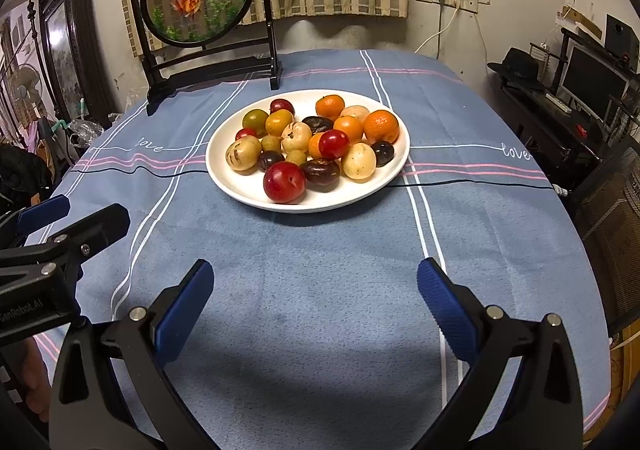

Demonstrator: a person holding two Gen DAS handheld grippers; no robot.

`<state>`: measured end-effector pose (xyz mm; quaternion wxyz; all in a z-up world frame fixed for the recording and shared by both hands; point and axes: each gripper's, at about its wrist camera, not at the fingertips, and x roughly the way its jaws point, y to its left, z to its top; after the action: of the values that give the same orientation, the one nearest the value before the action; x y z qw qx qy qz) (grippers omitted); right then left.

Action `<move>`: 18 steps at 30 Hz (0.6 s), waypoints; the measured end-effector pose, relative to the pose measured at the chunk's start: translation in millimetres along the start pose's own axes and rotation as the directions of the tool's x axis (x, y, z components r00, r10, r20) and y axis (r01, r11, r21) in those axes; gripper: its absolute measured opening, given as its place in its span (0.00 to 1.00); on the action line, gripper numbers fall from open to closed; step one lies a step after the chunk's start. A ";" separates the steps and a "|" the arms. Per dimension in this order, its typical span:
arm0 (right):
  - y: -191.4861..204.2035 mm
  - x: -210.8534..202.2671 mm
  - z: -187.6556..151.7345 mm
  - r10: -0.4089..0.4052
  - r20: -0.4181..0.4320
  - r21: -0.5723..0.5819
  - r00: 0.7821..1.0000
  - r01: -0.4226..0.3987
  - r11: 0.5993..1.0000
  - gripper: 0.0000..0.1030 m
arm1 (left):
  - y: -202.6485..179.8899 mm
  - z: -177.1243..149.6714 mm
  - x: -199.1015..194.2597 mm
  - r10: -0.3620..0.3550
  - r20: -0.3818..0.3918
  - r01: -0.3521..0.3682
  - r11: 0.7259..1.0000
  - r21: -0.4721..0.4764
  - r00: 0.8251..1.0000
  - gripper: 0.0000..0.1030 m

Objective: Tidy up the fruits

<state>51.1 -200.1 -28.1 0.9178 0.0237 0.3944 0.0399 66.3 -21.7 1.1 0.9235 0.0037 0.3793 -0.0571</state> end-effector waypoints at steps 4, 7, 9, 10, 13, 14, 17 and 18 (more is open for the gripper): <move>1.4 1.1 0.5 0.002 -0.003 -0.003 1.000 -0.002 1.000 0.99 | 1.3 0.3 -0.2 -0.003 -0.002 0.003 1.000 -0.003 1.000 0.98; 2.3 1.7 0.3 0.003 -0.005 -0.006 1.000 -0.003 1.000 0.99 | 1.8 -0.7 0.4 -0.007 -0.006 0.007 1.000 -0.008 1.000 0.98; 2.6 1.9 0.6 0.004 -0.006 -0.007 1.000 -0.004 1.000 0.99 | 1.3 -1.0 0.4 -0.007 -0.007 0.007 1.000 -0.007 1.000 0.98; 2.6 2.2 0.9 0.004 -0.007 -0.007 1.000 -0.004 1.000 0.99 | 1.6 -0.9 0.1 -0.008 -0.006 0.008 1.000 -0.007 1.000 0.98; 2.6 2.1 0.6 0.005 -0.008 -0.007 1.000 -0.005 1.000 0.99 | 1.4 -0.7 0.1 -0.007 -0.004 0.007 1.000 -0.005 1.000 0.98; 2.6 2.1 0.6 0.005 -0.007 -0.007 1.000 -0.005 1.000 0.99 | 1.5 -0.8 -0.3 -0.007 -0.004 0.007 1.000 -0.006 1.000 0.98; 2.8 2.1 0.7 0.004 -0.008 -0.008 1.000 -0.004 1.000 0.99 | 1.4 -0.8 -0.4 -0.007 -0.004 0.007 1.000 -0.005 1.000 0.98; 2.8 2.4 0.7 0.004 -0.009 -0.009 1.000 -0.004 1.000 0.99 | 1.0 -0.9 -0.4 -0.007 -0.005 0.007 1.000 -0.005 1.000 0.98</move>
<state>53.1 -197.1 -29.1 0.9160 0.0201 0.3984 0.0437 65.5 -20.7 0.7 0.9224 0.0004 0.3817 -0.0594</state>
